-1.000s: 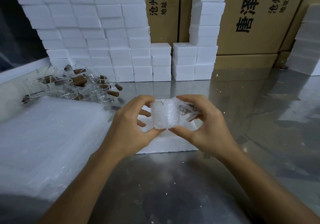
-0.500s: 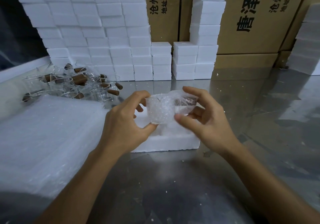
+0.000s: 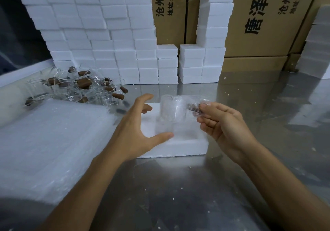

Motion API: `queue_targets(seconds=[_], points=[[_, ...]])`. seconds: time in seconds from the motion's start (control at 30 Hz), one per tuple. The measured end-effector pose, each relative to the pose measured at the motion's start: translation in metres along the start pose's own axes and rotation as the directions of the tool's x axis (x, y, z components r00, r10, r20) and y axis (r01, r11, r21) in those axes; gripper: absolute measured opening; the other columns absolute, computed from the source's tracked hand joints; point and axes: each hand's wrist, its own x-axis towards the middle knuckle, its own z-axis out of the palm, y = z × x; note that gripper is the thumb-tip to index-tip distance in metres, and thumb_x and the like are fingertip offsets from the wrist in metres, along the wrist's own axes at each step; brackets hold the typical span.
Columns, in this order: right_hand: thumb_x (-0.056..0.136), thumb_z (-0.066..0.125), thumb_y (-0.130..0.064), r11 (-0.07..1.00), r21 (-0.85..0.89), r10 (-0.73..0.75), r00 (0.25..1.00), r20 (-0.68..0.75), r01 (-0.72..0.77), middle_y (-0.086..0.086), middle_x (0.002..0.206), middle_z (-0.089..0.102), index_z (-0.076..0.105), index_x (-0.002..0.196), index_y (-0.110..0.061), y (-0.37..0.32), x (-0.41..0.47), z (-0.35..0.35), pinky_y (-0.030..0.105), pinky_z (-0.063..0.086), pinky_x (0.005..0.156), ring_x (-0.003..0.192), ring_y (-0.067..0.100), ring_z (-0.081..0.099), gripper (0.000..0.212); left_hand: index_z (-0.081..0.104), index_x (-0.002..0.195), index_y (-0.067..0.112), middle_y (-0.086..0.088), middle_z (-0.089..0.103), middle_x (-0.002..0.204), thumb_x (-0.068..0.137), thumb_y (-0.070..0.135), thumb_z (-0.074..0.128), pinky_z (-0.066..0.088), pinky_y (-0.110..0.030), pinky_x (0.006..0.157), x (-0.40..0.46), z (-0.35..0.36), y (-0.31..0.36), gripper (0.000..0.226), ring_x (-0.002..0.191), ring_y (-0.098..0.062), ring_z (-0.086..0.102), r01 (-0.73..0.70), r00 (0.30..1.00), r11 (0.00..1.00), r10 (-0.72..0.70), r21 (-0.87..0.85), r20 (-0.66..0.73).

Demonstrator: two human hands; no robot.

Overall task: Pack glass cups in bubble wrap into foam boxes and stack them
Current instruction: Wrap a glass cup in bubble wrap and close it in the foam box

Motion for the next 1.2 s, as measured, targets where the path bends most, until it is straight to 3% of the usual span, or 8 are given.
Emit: queue_targets(seconds=[0.13, 0.23, 0.3, 0.37, 0.5, 0.73, 1.1, 1.2], points=[[0.085, 0.076, -0.013, 0.978, -0.173, -0.122, 0.993, -0.011, 0.118, 0.005, 0.078, 0.075, 0.071, 0.103, -0.006, 0.002, 0.0, 0.0, 0.023, 0.051, 0.067, 0.068, 0.013, 0.069, 0.021, 0.026, 0.135, 0.051, 0.013, 0.053, 0.128, 0.055, 0.079, 0.065, 0.038, -0.03, 0.103, -0.002, 0.011, -0.003, 0.094, 0.122, -0.004, 0.048, 0.126, 0.992, 0.978, -0.121, -0.168, 0.037], [0.083, 0.076, -0.006, 0.932, -0.288, -0.222, 0.975, 0.018, 0.218, 0.02, 0.087, 0.075, 0.069, 0.105, 0.0, 0.008, -0.001, 0.005, 0.029, 0.056, 0.075, 0.072, 0.021, 0.07, 0.024, 0.032, 0.133, 0.048, 0.015, 0.056, 0.121, 0.058, 0.076, 0.066, 0.041, -0.027, 0.098, -0.001, 0.017, -0.003, 0.087, 0.117, -0.001, 0.052, 0.165, 0.986, 0.955, -0.165, -0.245, 0.021], [0.084, 0.074, 0.001, 0.911, -0.335, -0.239, 0.97, 0.046, 0.24, 0.027, 0.097, 0.073, 0.069, 0.104, 0.001, 0.012, -0.002, 0.008, 0.043, 0.056, 0.088, 0.087, 0.037, 0.071, 0.021, 0.037, 0.134, 0.044, 0.017, 0.058, 0.117, 0.062, 0.07, 0.069, 0.041, -0.021, 0.093, -0.002, 0.02, -0.002, 0.083, 0.112, 0.004, 0.053, 0.17, 0.985, 0.953, -0.174, -0.252, 0.004], [0.084, 0.073, 0.004, 0.877, -0.403, -0.246, 0.965, 0.094, 0.263, 0.022, 0.1, 0.074, 0.071, 0.103, 0.0, 0.015, -0.002, 0.009, 0.046, 0.054, 0.093, 0.098, 0.039, 0.069, 0.02, 0.041, 0.133, 0.041, 0.022, 0.057, 0.114, 0.066, 0.059, 0.072, 0.041, -0.016, 0.089, -0.004, 0.021, -0.002, 0.077, 0.109, 0.007, 0.053, 0.154, 0.987, 0.963, -0.158, -0.22, 0.001], [0.083, 0.075, 0.003, 0.835, -0.456, -0.255, 0.951, 0.175, 0.308, 0.008, 0.097, 0.077, 0.073, 0.098, -0.008, 0.015, -0.002, 0.006, 0.038, 0.057, 0.09, 0.09, 0.024, 0.072, 0.019, 0.052, 0.119, 0.036, 0.023, 0.059, 0.109, 0.064, 0.047, 0.076, 0.043, -0.012, 0.085, -0.005, 0.018, -0.001, 0.061, 0.103, 0.006, 0.054, 0.105, 0.994, 0.982, -0.109, -0.16, -0.016], [0.081, 0.078, -0.002, 0.831, -0.475, -0.204, 0.953, 0.223, 0.289, -0.002, 0.097, 0.077, 0.077, 0.092, -0.02, 0.02, 0.0, 0.003, 0.034, 0.057, 0.084, 0.089, 0.021, 0.069, 0.021, 0.052, 0.108, 0.025, 0.013, 0.059, 0.104, 0.059, 0.046, 0.079, 0.049, -0.027, 0.084, -0.005, 0.009, -0.003, 0.06, 0.098, -0.004, 0.054, 0.081, 0.997, 0.996, -0.081, -0.044, 0.001], [0.086, 0.072, 0.002, 0.803, -0.511, -0.227, 0.95, 0.213, 0.306, 0.01, 0.099, 0.076, 0.074, 0.099, -0.001, 0.03, 0.004, 0.004, 0.032, 0.056, 0.082, 0.084, 0.024, 0.068, 0.014, 0.053, 0.123, 0.045, 0.005, 0.062, 0.121, 0.061, 0.054, 0.071, 0.049, -0.035, 0.097, -0.007, 0.007, 0.003, 0.065, 0.11, -0.011, 0.057, 0.102, 0.994, 0.995, -0.102, -0.012, 0.028], [0.087, 0.072, 0.001, 0.774, -0.543, -0.252, 0.945, 0.208, 0.325, 0.01, 0.099, 0.076, 0.073, 0.1, -0.003, 0.032, 0.007, 0.002, 0.034, 0.055, 0.086, 0.089, 0.029, 0.068, 0.013, 0.057, 0.13, 0.035, 0.004, 0.063, 0.125, 0.062, 0.049, 0.073, 0.047, -0.034, 0.102, -0.008, 0.01, 0.007, 0.071, 0.114, -0.01, 0.057, 0.122, 0.993, 0.992, -0.122, -0.02, -0.002]])
